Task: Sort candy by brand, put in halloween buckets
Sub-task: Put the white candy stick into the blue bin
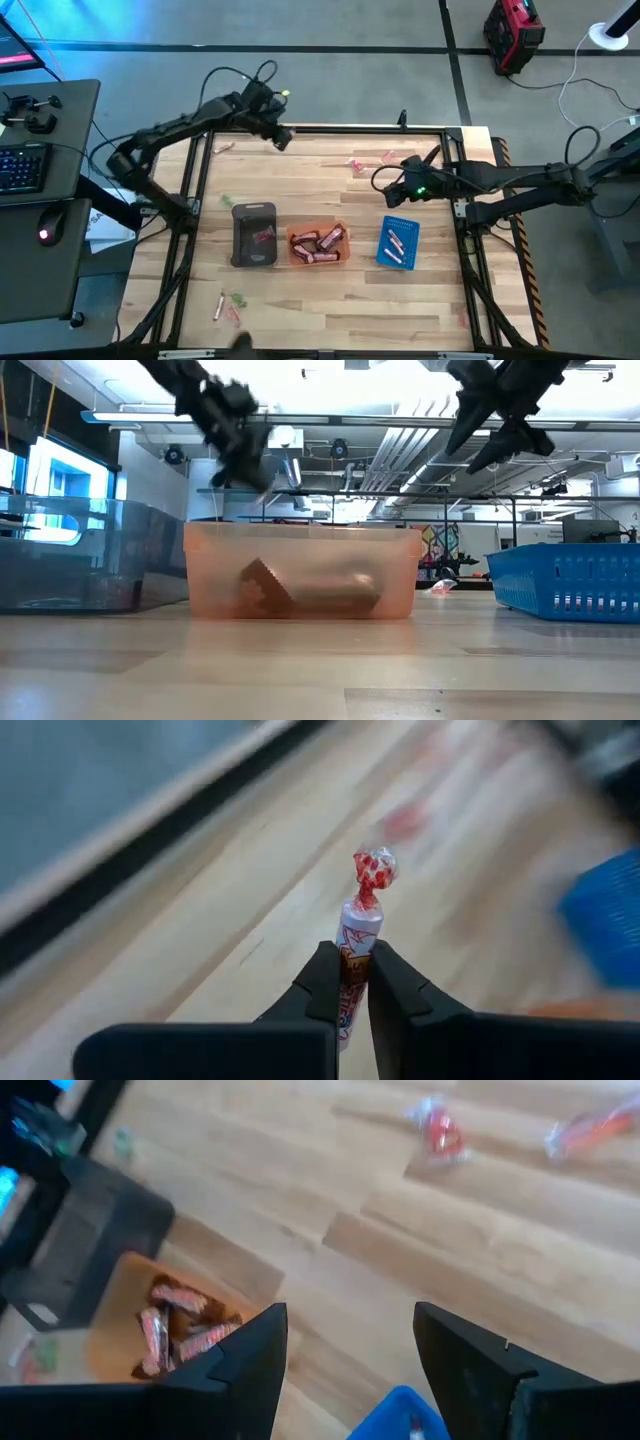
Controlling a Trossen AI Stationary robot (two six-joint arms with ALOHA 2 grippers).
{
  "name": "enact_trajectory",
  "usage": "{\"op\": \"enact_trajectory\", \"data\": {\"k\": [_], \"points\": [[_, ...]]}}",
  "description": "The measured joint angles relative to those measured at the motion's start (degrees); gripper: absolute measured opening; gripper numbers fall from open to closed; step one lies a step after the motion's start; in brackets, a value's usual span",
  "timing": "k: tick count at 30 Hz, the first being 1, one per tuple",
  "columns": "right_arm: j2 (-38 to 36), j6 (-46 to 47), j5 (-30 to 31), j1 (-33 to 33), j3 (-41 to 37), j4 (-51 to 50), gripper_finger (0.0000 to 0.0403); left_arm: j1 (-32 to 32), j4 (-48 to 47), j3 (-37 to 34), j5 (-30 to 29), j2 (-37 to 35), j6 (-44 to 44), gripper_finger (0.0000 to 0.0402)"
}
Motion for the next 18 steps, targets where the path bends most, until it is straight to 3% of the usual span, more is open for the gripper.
{"op": "enact_trajectory", "data": {"k": [5,10,14,18], "points": [[-4.91,0.42,3.68,0.02,0.02,-0.28,0.0211,-15.27,12.10,0.14,-0.25,-2.26,-6.81,0.0007],[-10.02,-0.08,6.56,-0.12,0.04,-0.06,0.0211,-29.65,24.86,0.09,-1.61,4.33,-9.30,0.0007],[-13.33,-0.60,8.31,-0.12,0.07,0.14,0.0211,-35.71,40.17,0.15,-1.61,12.41,-9.64,0.0007],[-15.25,-0.61,9.82,-0.12,0.07,0.13,0.0211,-37.37,49.74,4.62,-1.46,21.54,-11.33,0.0009]]}}
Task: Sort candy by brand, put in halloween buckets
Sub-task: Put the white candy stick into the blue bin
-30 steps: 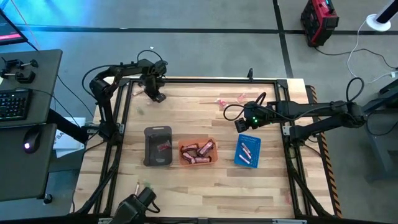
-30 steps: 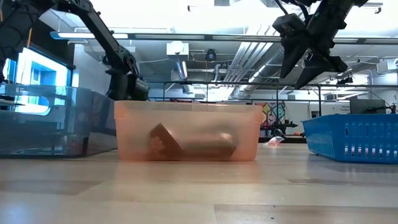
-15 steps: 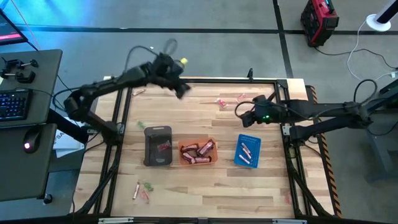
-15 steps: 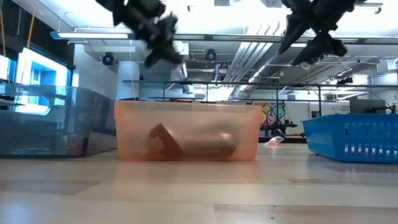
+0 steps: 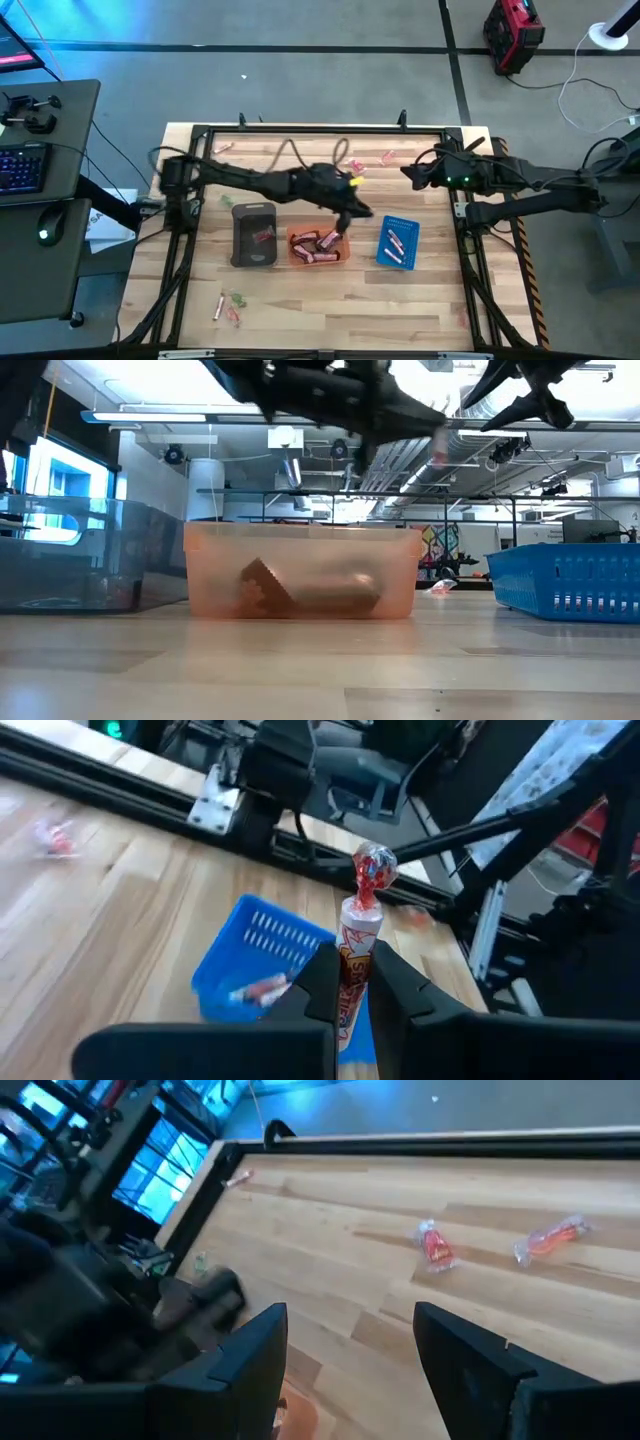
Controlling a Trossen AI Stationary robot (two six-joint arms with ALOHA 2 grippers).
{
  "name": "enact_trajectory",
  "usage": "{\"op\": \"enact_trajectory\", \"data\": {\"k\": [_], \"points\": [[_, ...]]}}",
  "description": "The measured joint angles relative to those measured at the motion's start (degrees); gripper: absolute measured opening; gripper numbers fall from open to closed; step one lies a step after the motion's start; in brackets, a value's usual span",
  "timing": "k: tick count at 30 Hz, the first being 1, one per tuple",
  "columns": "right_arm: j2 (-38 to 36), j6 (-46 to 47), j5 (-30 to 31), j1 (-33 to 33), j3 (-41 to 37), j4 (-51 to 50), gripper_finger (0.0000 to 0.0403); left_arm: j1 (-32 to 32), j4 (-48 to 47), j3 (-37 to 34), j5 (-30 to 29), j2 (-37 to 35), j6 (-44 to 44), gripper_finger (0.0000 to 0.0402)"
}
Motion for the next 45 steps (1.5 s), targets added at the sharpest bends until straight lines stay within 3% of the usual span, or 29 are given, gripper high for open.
{"op": "enact_trajectory", "data": {"k": [12,23,27,35,40,45], "points": [[-0.35,-0.77,0.40,0.00,0.00,-0.50,0.0211,-2.15,1.30,16.45,1.91,17.37,4.85,0.0032],[-0.33,-2.28,0.36,0.00,0.00,-0.50,0.0211,-1.87,-1.13,19.59,2.14,20.25,5.43,0.0167],[-0.33,-3.02,0.31,0.00,0.00,-0.57,0.0211,1.08,-13.41,19.59,7.95,15.47,6.62,0.0197],[-0.27,-4.21,0.78,-0.02,-0.07,-0.81,0.0211,13.06,-55.99,18.77,9.88,1.88,16.81,0.0200],[0.18,-4.11,0.87,-0.02,-0.21,-1.44,0.0211,21.27,-57.28,7.04,1.38,-8.61,14.95,0.0200],[1.19,-4.07,1.63,-0.02,-0.22,-1.55,0.0211,29.38,-54.14,-9.33,-13.30,-20.51,11.62,0.0200]]}}
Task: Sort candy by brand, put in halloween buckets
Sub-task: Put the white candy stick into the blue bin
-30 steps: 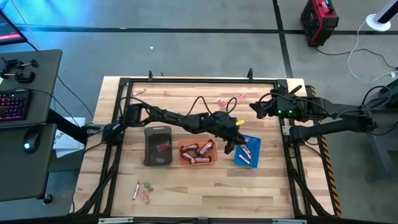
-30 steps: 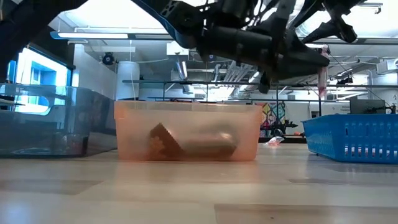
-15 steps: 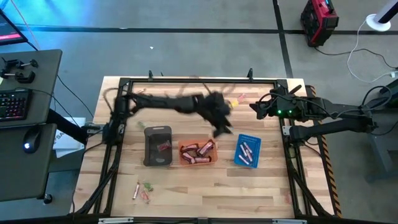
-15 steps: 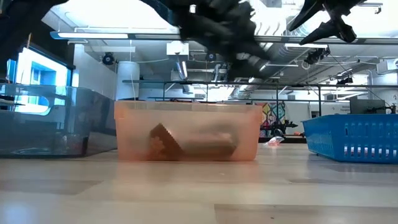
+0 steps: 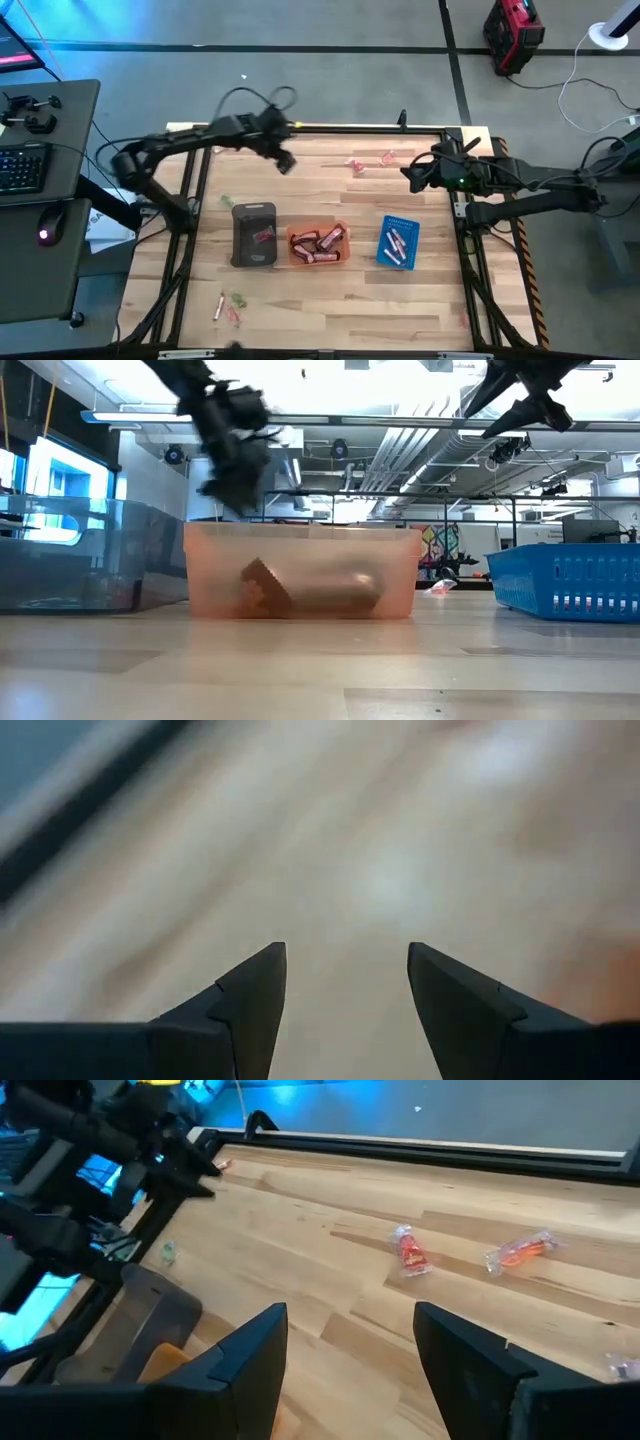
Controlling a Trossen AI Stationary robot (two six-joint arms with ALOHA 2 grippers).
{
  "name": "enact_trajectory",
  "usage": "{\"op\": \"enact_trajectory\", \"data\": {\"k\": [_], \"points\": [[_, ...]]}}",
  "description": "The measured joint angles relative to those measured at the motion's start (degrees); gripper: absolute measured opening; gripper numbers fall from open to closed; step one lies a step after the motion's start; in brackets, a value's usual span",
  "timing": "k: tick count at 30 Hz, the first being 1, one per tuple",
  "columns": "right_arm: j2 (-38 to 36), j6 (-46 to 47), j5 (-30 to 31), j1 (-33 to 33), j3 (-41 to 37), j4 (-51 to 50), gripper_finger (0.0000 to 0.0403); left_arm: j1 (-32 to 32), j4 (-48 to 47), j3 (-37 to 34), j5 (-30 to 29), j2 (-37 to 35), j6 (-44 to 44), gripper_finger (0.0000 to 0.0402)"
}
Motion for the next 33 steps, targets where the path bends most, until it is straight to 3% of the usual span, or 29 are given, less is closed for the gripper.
{"op": "enact_trajectory", "data": {"k": [2,4,9,14,26,29,33], "points": [[0.64,0.02,1.00,0.00,0.00,0.02,0.0211,4.15,-2.75,-2.98,-6.21,-1.83,1.07,0.0200],[1.26,0.04,1.54,0.00,0.00,0.06,0.0211,9.02,-6.82,-2.88,-7.36,-1.45,4.29,0.0200],[3.26,0.13,1.68,-0.32,-0.02,0.26,0.0211,19.37,-15.24,3.63,-13.83,5.73,7.93,0.0200],[5.06,0.18,-0.42,-1.26,-0.02,0.28,0.0211,26.09,-22.70,11.64,-15.10,14.57,9.65,0.0200],[6.34,0.05,-2.63,-1.57,-0.07,1.57,0.0211,30.03,-33.82,15.43,-16.37,28.14,10.60,0.0200],[6.34,0.02,-3.37,-1.57,-0.07,1.59,0.0211,30.89,-34.10,15.43,-19.76,30.42,10.91,0.0200],[6.34,1.06,-4.15,-1.52,-0.07,1.57,0.0211,32.13,-32.94,15.43,-19.80,31.41,10.83,0.0200]]}}
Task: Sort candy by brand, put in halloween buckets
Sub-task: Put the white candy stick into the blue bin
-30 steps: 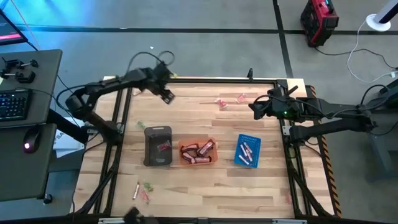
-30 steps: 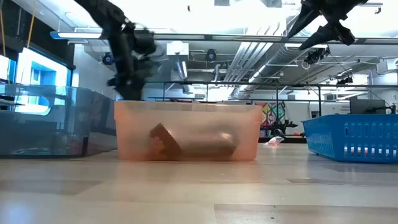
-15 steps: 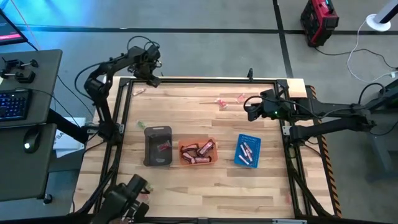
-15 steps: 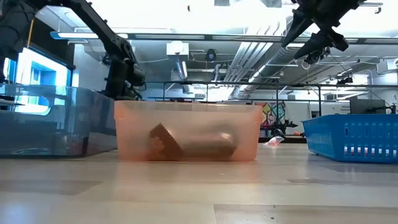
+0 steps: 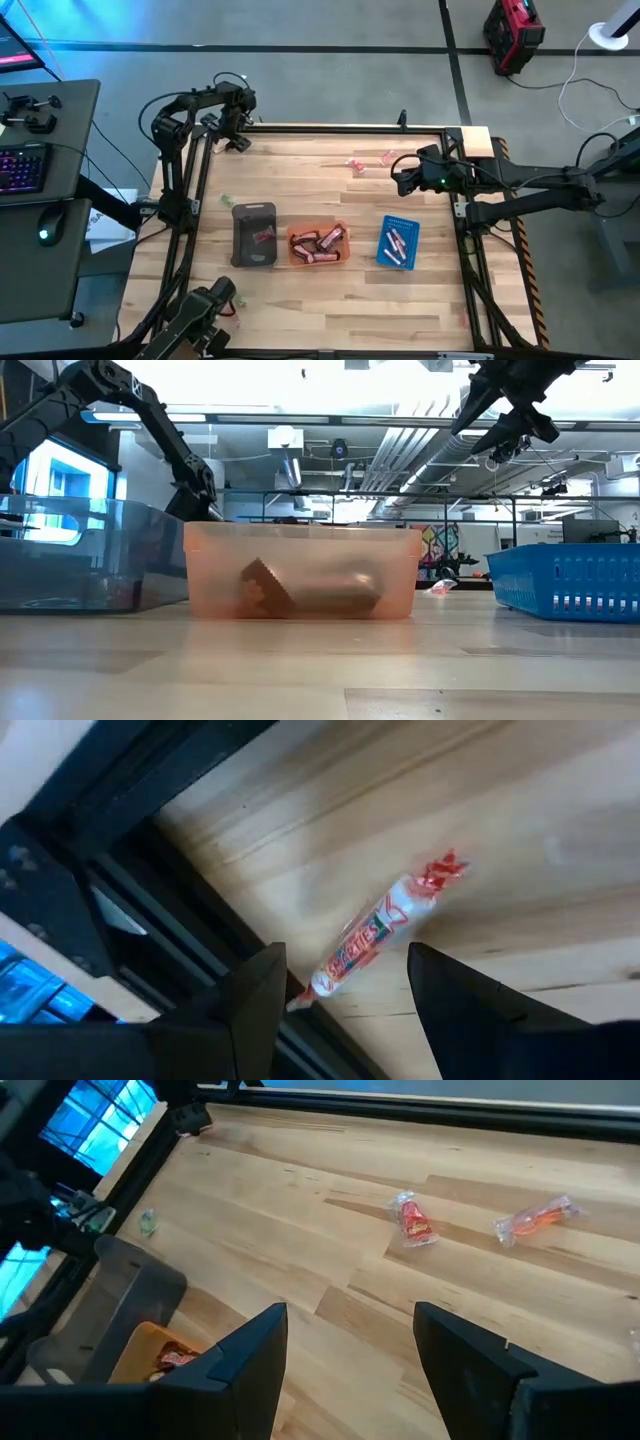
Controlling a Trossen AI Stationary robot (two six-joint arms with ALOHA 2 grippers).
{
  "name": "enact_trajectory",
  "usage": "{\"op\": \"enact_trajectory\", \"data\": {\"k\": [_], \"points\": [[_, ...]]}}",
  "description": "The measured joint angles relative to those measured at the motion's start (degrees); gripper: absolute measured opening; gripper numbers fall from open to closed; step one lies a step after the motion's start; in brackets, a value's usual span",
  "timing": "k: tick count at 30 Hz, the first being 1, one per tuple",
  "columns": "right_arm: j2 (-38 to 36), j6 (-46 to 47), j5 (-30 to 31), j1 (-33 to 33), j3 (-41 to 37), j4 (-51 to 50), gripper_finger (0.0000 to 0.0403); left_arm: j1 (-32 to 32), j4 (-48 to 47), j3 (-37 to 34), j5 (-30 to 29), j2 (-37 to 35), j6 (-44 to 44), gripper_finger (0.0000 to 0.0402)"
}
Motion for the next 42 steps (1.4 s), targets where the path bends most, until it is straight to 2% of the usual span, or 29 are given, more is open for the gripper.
{"op": "enact_trajectory", "data": {"k": [4,8,11,15,16,22,27,31,34,38,42], "points": [[0.00,0.18,-0.02,0.06,0.00,0.00,0.0211,0.64,0.07,0.01,3.20,0.58,3.07,0.0200],[0.00,0.21,-0.03,0.06,0.00,0.00,0.0211,0.67,0.00,0.35,3.41,1.84,5.88,0.0183],[0.00,0.21,-0.30,0.06,0.00,0.00,0.0211,0.62,-0.37,0.35,4.76,2.79,6.60,0.0130],[0.00,0.21,-0.86,0.06,0.00,0.00,0.0211,0.09,-0.37,0.61,5.25,2.55,7.10,0.0027],[0.00,0.22,-0.86,0.06,0.00,0.00,0.0211,0.12,-0.58,1.10,5.27,2.45,6.95,0.0018],[0.00,0.21,-1.13,0.05,0.00,0.04,0.0211,0.24,-5.35,8.60,5.58,0.23,5.88,0.0017],[0.00,-0.99,-4.36,0.08,0.00,0.00,0.0211,-2.43,-7.63,16.61,10.94,-3.86,2.74,0.0007],[0.00,-2.71,-4.79,0.08,0.00,0.02,0.0211,-8.83,-5.26,18.42,21.97,-8.98,1.99,0.0007],[-0.04,-4.04,-4.47,0.04,0.00,0.73,0.0211,-16.95,-0.70,18.34,30.10,-11.79,-1.48,0.0007],[-0.23,-6.76,-4.05,0.04,0.09,2.74,0.0211,-31.22,9.17,18.37,30.48,-12.39,-7.28,0.0007],[-1.22,-9.77,-4.05,0.04,1.29,4.22,0.0211,-44.98,20.76,18.34,30.47,-9.83,-14.03,0.0007]]}}
